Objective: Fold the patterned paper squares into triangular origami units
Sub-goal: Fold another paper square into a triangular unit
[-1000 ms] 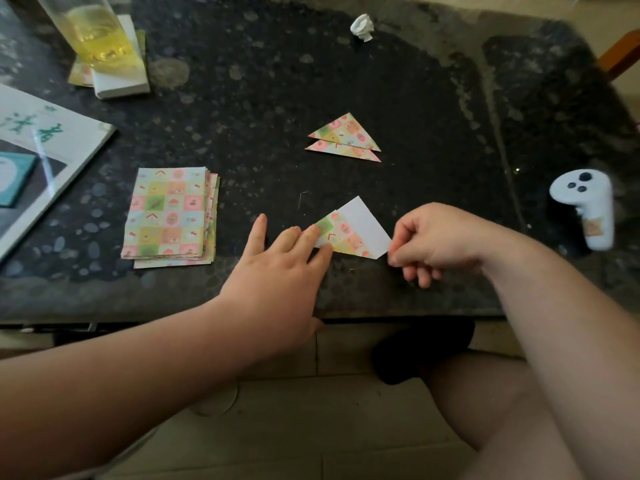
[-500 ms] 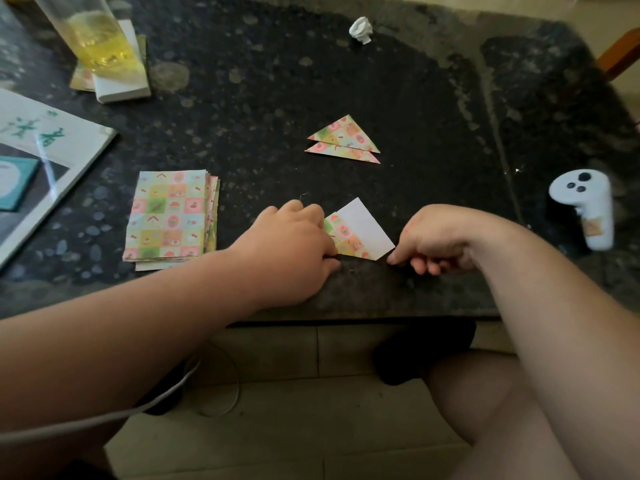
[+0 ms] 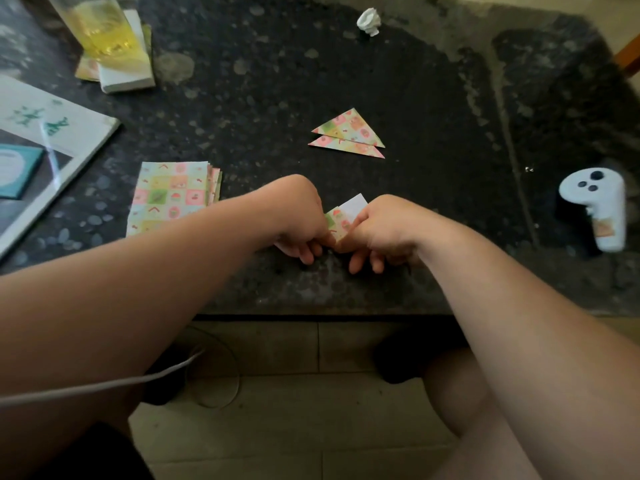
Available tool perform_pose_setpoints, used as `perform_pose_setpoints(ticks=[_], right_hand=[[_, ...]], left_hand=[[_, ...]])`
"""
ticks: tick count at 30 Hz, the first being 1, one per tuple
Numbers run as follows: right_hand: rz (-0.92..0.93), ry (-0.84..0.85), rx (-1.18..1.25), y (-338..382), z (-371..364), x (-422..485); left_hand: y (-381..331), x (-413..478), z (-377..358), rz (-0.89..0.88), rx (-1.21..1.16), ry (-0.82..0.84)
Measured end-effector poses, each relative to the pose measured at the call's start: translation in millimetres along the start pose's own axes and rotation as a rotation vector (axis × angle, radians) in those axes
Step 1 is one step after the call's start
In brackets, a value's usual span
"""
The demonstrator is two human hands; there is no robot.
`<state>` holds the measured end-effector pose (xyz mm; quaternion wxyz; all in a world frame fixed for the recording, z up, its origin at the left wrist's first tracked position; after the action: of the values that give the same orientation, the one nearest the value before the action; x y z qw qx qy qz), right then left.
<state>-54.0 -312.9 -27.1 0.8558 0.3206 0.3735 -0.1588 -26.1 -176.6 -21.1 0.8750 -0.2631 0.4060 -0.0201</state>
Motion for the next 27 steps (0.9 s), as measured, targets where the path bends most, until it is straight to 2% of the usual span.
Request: perform_pose_setpoints(ticks=[5, 14, 24, 27], right_hand=[[-0.054, 0.001, -0.014, 6, 1, -3], [-0.087, 0.006, -0.034, 9, 2, -4], [-0.093, 0.015, -0.03, 10, 4, -3], [-0.066, -0.011, -0.098, 12, 4, -3]], left_hand=[[6, 4, 7, 0.052, -0.007, 0.058], [32, 3, 25, 0.129, -0.058, 0.012], [49, -2, 43, 0.124, -0.071, -0.075], [52, -5, 46, 0.094, -0.055, -0.114]])
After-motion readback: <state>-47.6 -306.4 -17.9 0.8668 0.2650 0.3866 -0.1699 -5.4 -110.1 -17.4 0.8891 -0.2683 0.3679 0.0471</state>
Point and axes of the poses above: each hand's wrist, its own x-axis towards the middle knuckle, its own z-axis out of the back of the hand, y = z × x, the point moved 3 cm from there along x, towards the middle knuckle, and after that the axes turned 3 degrees about -y, right-handed, at the moved point
